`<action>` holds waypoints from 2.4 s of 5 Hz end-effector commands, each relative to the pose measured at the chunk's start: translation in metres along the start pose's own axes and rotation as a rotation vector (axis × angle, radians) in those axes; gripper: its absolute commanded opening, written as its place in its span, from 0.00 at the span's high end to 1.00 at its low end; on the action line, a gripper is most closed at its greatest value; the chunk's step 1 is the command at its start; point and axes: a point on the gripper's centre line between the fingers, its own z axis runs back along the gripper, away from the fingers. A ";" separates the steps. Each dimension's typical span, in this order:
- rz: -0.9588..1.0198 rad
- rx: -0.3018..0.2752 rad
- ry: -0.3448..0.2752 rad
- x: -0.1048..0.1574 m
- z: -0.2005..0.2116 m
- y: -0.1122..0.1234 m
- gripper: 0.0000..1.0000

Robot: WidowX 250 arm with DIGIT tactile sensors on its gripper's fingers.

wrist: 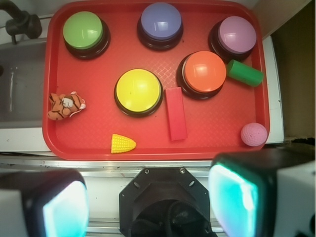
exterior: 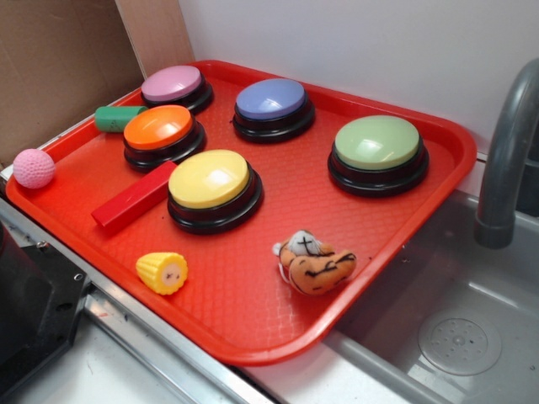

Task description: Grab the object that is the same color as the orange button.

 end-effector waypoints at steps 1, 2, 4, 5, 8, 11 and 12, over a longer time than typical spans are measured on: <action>0.000 0.000 0.000 0.000 0.000 0.000 0.00; -0.129 0.018 0.032 0.025 -0.016 -0.004 0.00; -0.498 0.006 -0.025 0.057 -0.034 -0.028 0.00; -0.709 -0.036 -0.111 0.071 -0.050 -0.042 0.00; -1.100 -0.200 -0.262 0.074 -0.120 -0.096 0.00; -1.340 -0.365 -0.257 0.057 -0.173 -0.123 0.00; -1.371 -0.396 -0.244 0.055 -0.197 -0.136 0.00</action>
